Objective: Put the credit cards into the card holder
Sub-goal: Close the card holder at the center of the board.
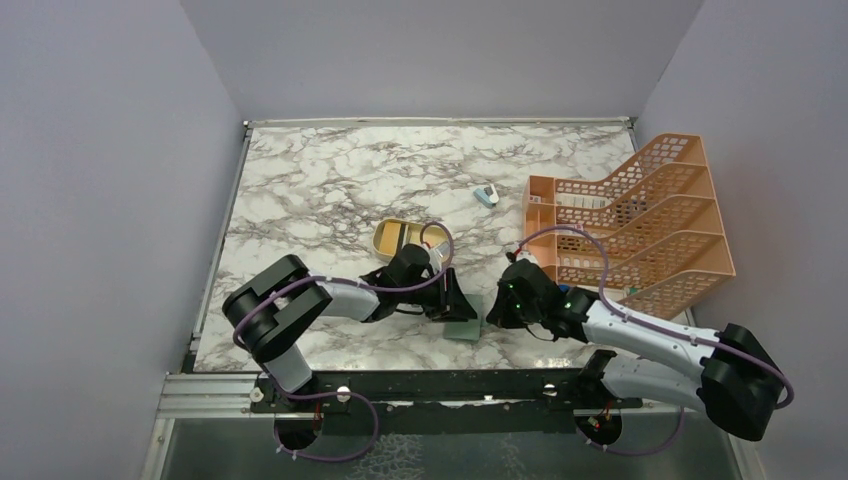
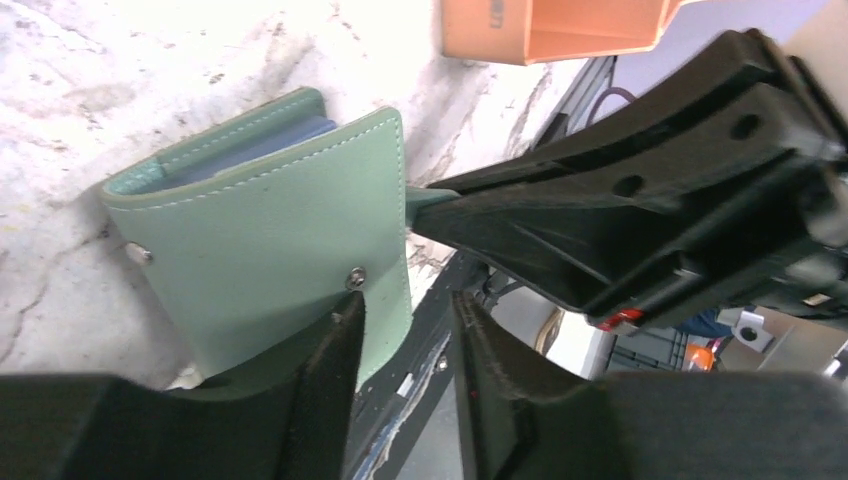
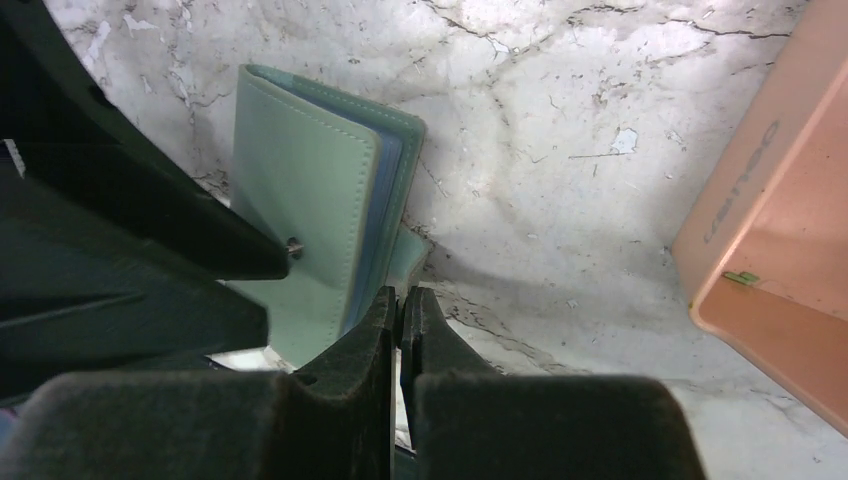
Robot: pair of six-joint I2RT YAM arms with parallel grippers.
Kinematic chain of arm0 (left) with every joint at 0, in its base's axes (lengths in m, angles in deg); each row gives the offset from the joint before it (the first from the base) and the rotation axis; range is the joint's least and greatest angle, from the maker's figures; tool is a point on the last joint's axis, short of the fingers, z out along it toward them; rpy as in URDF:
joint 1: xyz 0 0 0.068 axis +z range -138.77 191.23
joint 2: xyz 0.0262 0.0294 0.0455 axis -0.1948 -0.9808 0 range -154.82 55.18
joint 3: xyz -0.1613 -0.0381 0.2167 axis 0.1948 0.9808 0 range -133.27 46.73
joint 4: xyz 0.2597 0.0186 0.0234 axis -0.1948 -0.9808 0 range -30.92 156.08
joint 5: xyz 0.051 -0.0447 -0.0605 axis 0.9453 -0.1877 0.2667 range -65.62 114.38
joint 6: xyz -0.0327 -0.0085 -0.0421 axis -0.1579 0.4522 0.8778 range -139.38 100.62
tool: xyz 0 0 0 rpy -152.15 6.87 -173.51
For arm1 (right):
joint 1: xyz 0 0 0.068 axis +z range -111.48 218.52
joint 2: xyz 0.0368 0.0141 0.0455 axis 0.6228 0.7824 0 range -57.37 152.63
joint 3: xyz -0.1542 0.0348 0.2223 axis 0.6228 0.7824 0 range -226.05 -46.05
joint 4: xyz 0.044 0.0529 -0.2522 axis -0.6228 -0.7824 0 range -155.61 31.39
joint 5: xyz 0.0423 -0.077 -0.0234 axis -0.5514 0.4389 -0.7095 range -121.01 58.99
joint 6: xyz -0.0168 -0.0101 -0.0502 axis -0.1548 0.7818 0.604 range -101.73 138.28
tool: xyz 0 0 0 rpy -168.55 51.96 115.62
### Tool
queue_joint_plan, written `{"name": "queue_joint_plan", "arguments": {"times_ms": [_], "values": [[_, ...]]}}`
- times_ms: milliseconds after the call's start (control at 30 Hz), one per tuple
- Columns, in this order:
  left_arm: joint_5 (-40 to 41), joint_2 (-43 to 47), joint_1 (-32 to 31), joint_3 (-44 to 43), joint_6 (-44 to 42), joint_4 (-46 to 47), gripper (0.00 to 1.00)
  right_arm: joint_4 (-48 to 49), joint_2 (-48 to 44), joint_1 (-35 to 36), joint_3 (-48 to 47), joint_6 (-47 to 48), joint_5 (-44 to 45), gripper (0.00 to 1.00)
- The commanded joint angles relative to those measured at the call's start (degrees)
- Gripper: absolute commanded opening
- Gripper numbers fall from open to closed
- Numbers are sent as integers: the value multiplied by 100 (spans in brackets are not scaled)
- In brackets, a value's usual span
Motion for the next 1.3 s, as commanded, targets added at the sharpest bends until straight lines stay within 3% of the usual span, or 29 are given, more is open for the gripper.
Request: {"name": "queue_joint_plan", "arguments": {"times_ms": [0, 233, 467, 600, 933, 1167, 1267], "values": [[144, -264, -31, -35, -245, 164, 36, -4, -215, 27, -122, -125, 155, 1], [384, -164, -23, -45, -396, -131, 28, 145, -280, 27, -147, -268, -133, 14], [1306, 193, -34, -398, -1135, -1810, 16, 42, -506, 27, -151, -496, -378, 30], [1532, 192, -38, -494, -1395, -2142, 7, -149, -656, 27, -199, -567, -398, 35], [1688, -21, -154, -635, -1539, -2366, 6, -544, -965, 27, -461, -922, -463, 36], [1704, 28, -194, -669, -1558, -2402, 8, -511, -1003, 27, -95, -1060, -196, 34], [1700, 33, -207, -669, -1546, -2396, 8, -18, -1001, 21, 129, -1170, -480, 41]]}}
